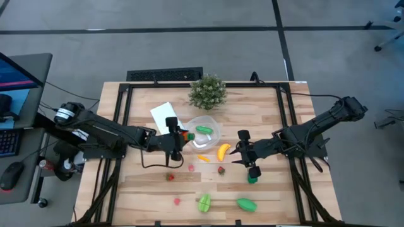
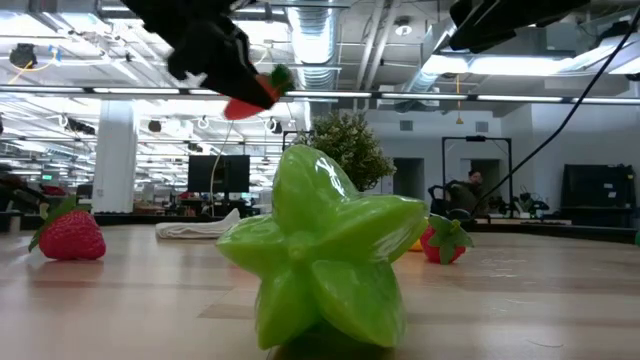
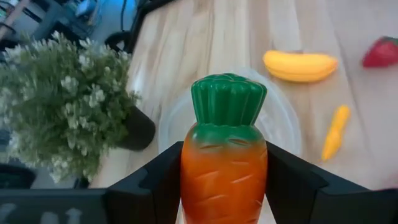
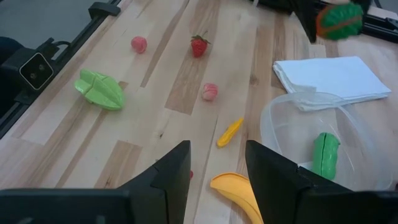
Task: Pick and placing Produce into tupperware
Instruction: Put the orange carrot into the transparent bin
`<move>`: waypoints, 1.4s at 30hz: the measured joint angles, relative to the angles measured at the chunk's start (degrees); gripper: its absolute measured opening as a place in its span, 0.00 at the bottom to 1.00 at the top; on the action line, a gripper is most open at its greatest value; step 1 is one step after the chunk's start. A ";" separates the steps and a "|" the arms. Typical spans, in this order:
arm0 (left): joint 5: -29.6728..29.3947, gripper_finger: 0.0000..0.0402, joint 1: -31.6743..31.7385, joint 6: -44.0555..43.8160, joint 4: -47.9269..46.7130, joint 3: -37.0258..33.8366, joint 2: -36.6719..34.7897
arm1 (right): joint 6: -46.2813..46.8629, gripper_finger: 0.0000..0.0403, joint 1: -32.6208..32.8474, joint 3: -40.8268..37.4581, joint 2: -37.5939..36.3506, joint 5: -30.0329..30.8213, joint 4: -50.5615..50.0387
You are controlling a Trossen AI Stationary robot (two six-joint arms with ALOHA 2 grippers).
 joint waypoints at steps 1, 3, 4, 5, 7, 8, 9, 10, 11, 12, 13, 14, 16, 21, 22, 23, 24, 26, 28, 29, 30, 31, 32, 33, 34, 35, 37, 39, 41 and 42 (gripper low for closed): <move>0.04 0.45 0.48 0.98 1.38 0.04 1.05 | 0.00 0.36 -0.02 0.00 0.02 0.00 -0.11; 0.16 0.45 1.46 3.11 3.60 0.04 3.24 | 0.00 0.36 0.00 0.00 0.02 0.00 -0.12; 0.20 0.45 2.00 4.35 5.31 0.04 4.57 | 0.00 0.36 0.00 0.00 0.02 0.00 -0.27; 0.18 0.45 2.60 5.52 6.67 0.04 5.67 | 0.00 0.36 -0.01 0.00 0.02 -0.02 -0.39; 0.17 0.45 3.80 7.90 9.86 0.02 7.81 | 0.00 0.36 0.00 0.00 0.02 -0.02 -0.38; 0.17 0.45 4.40 9.05 11.88 0.02 8.91 | 0.00 0.36 0.00 0.00 0.02 -0.02 -0.54; 0.17 0.45 4.97 10.24 13.15 0.02 9.73 | 0.00 0.36 -0.02 0.00 0.02 -0.02 -0.62; 0.19 0.45 5.59 11.44 14.47 0.02 10.50 | 0.00 0.36 0.00 0.00 0.02 -0.02 -0.62; 0.40 0.45 6.23 12.54 16.33 0.04 11.46 | 0.02 0.36 0.00 0.00 0.02 -0.02 -0.73; 1.14 0.45 6.92 13.49 17.65 0.07 12.33 | 0.00 0.36 -0.01 0.00 0.02 -0.02 -0.94; 1.95 0.45 7.70 14.21 18.21 0.05 12.99 | 0.02 0.36 -0.02 0.00 0.02 -0.02 -0.98; 2.68 0.45 8.47 14.64 18.95 0.02 13.62 | 0.02 0.36 -0.01 0.00 0.02 -0.02 -0.98; 5.03 0.45 9.99 14.75 20.30 0.04 14.64 | 0.02 0.36 -0.02 0.00 0.02 -0.02 -1.30; 11.50 0.45 13.34 12.99 19.63 0.04 14.95 | 0.02 0.36 -0.02 0.00 0.02 -0.02 -1.47; 12.93 0.45 13.92 12.50 19.48 0.04 14.95 | 0.02 0.36 0.00 0.00 0.02 -0.02 -1.50; 14.49 0.45 14.57 12.09 19.48 0.04 14.95 | 0.00 0.36 -0.02 0.00 0.02 -0.02 -1.54; 15.92 0.45 15.18 11.89 19.49 0.04 14.95 | 0.00 0.36 -0.02 0.00 0.02 -0.02 -1.54; 19.41 0.45 16.47 11.39 19.45 0.04 14.95 | -0.02 0.36 -0.02 0.00 0.02 -0.02 -1.52; 23.19 0.45 17.80 10.45 19.30 0.04 14.95 | -0.02 0.36 -0.02 0.00 0.02 -0.02 -1.52; 25.12 0.45 18.47 9.98 19.12 0.04 14.95 | -0.01 0.36 -0.02 0.00 0.02 -0.02 -1.51; 27.00 0.45 19.14 9.61 18.97 0.04 14.95 | 0.00 0.36 -0.02 0.00 0.02 -0.02 -1.50; 28.84 0.45 19.79 9.29 18.82 0.04 14.95 | -0.02 0.36 -0.02 0.00 0.02 0.00 -1.47; 30.60 0.45 20.43 9.13 18.64 0.04 14.95 | -0.02 0.36 -0.02 0.00 0.02 0.00 -1.45; 32.07 0.45 21.11 8.85 18.52 0.04 14.95 | -0.04 0.36 -0.02 0.00 0.02 0.00 -1.39; 33.43 0.45 21.72 8.58 18.33 0.04 14.95 | -0.04 0.36 -0.02 0.00 0.02 0.00 -1.23; 34.71 0.45 22.24 8.18 18.23 0.04 14.95 | -0.10 0.36 -0.02 0.00 0.02 0.01 -1.08; 37.61 0.45 23.23 7.45 18.23 0.04 14.95 | -0.37 0.36 -0.02 0.00 0.02 0.02 -1.07; 40.54 0.45 24.00 7.09 18.31 0.04 14.95 | -0.42 0.36 -0.02 0.00 0.02 0.02 -1.04; 42.30 0.45 24.67 7.03 18.24 0.04 14.95 | -0.44 0.36 -0.02 0.00 0.02 0.02 -0.84; 42.82 0.45 24.83 7.01 18.05 0.04 14.95 | -0.46 0.36 -0.02 0.00 0.02 0.02 -0.64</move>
